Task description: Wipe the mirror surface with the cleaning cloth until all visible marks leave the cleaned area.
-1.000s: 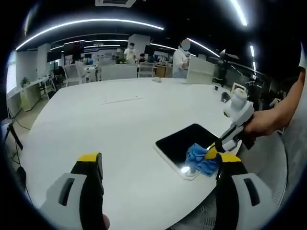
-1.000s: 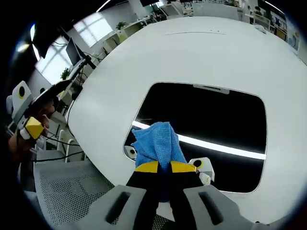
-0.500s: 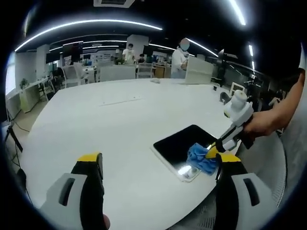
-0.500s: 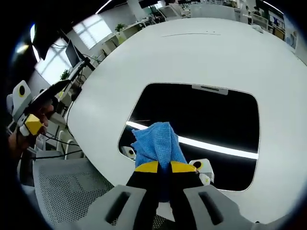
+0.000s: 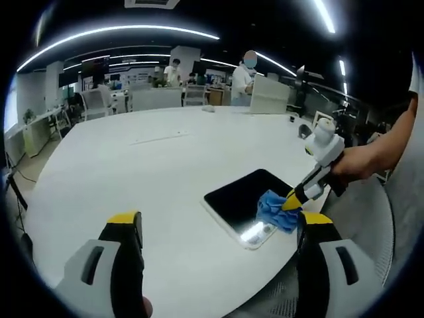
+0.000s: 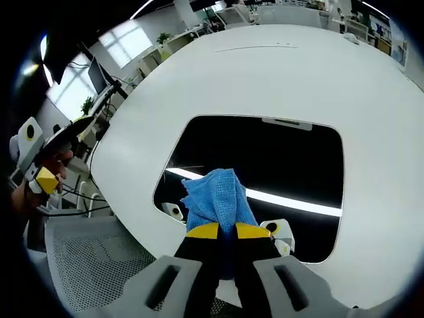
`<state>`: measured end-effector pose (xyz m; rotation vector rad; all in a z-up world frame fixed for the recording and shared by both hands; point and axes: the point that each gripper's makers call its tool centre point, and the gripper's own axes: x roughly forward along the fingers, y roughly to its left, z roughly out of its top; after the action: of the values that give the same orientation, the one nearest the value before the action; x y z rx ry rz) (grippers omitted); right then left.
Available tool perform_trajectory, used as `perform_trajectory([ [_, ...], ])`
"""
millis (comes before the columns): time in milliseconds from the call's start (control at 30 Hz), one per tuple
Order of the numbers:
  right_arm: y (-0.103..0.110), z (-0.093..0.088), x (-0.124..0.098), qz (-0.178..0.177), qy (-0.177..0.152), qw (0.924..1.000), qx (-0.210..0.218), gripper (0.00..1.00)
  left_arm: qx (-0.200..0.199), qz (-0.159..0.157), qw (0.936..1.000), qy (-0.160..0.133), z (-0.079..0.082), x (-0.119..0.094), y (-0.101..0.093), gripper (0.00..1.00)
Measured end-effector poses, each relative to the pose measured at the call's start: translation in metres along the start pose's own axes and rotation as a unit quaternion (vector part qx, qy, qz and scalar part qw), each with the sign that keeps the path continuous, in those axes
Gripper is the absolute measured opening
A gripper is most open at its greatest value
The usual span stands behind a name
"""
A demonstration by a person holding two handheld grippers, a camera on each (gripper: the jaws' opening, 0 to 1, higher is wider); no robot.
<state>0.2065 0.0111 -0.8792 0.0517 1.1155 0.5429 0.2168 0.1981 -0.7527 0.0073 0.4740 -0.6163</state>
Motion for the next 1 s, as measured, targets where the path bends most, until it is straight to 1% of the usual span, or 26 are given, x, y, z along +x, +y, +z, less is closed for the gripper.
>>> perform_trajectory([
  [167,0.001,0.0,0.0,-0.001,0.002,1.0,-0.001,0.02,-0.001,0.003,1.0,-0.001,0.0,0.0,0.003,0.96],
  [267,0.001,0.0,0.0,0.001,0.005,1.0,-0.001,0.02,-0.004,0.004,1.0,-0.002,0.0,-0.001,0.002,0.95],
  [367,-0.001,0.001,0.001,0.007,0.008,0.9999,0.012,0.02,-0.002,0.003,1.0,0.003,-0.002,-0.001,0.001,0.95],
  [500,-0.001,0.003,0.002,0.008,0.007,0.9998,0.017,0.02,-0.002,0.003,1.0,0.004,-0.002,-0.001,-0.001,0.95],
  [600,-0.002,0.004,0.002,0.009,0.005,0.9997,0.022,0.02,-0.001,0.003,1.0,0.007,-0.002,0.001,0.002,0.95],
  [700,-0.003,0.007,0.004,0.009,0.003,0.9996,0.027,0.02,0.0,0.003,1.0,0.005,0.002,0.001,0.004,0.95],
  [1000,-0.011,0.023,0.01,0.001,-0.008,0.9992,0.039,0.02,0.001,0.008,1.0,-0.004,0.013,-0.004,0.009,0.95],
])
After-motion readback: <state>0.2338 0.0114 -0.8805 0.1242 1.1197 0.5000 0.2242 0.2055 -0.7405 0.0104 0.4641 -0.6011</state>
